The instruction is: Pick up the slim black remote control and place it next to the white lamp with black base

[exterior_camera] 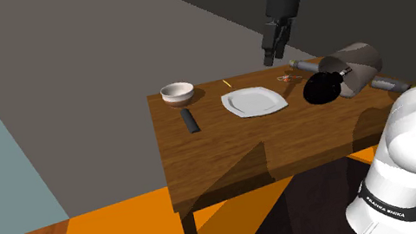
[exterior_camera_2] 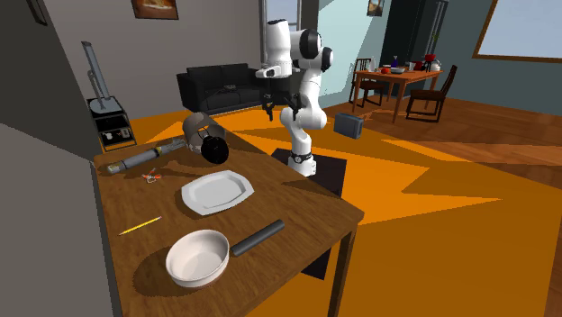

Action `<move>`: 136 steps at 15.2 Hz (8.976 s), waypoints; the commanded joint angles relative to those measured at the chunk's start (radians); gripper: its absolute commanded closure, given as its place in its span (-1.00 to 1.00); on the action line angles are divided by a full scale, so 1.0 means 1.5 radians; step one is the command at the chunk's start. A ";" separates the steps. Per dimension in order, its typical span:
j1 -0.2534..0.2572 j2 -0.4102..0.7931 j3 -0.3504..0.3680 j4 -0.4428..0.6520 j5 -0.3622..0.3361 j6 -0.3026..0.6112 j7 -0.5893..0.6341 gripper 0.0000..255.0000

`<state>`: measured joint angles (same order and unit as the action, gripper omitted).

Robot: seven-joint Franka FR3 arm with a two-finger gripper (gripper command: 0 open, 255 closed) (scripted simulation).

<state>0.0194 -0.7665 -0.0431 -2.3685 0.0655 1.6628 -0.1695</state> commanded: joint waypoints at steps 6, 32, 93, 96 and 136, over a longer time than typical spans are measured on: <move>-0.009 0.100 0.043 0.003 0.025 0.096 0.094 -1.00; -0.028 0.757 0.100 0.391 -0.018 0.352 0.543 -1.00; -0.027 0.697 0.102 0.556 -0.016 0.128 0.556 1.00; -0.026 0.697 0.102 0.582 -0.017 0.102 0.558 1.00; -0.124 0.190 -0.008 0.176 -0.008 -0.012 0.361 1.00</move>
<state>-0.1619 -0.4490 -0.0481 -2.0768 0.0579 1.6500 0.3823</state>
